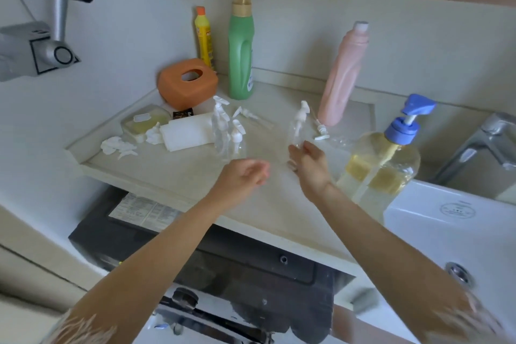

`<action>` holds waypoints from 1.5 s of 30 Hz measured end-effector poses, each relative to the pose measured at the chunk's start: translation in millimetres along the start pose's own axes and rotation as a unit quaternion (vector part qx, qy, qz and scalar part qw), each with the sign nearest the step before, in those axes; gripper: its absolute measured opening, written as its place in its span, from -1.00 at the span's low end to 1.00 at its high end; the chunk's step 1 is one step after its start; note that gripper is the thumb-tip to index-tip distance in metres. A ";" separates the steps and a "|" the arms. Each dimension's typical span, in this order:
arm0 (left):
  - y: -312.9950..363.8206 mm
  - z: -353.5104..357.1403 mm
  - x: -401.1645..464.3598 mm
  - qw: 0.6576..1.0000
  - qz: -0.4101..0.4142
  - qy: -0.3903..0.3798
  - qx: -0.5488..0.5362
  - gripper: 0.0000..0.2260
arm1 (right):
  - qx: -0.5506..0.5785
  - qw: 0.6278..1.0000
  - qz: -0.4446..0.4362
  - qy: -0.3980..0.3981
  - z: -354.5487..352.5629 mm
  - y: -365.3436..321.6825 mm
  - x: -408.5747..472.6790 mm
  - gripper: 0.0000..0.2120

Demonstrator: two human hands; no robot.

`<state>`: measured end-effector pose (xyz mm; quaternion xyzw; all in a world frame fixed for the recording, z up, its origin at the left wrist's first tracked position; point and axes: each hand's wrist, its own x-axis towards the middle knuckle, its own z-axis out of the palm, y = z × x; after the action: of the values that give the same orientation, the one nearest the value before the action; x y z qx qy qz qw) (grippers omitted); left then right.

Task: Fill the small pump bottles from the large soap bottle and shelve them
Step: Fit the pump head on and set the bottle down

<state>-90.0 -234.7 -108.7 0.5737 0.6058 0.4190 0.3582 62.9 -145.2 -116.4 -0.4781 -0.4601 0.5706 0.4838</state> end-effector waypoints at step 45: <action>69.4 47.0 15.8 0.990 -0.027 0.031 -0.138 -0.91 | -0.352 0.925 -0.118 -0.075 -58.0 5.7 -99.5 -0.41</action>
<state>-20.9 -215.0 -62.6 0.4889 0.5687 0.5062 0.4260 127.2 -240.9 -118.9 -0.5157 -0.7195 0.3452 0.3119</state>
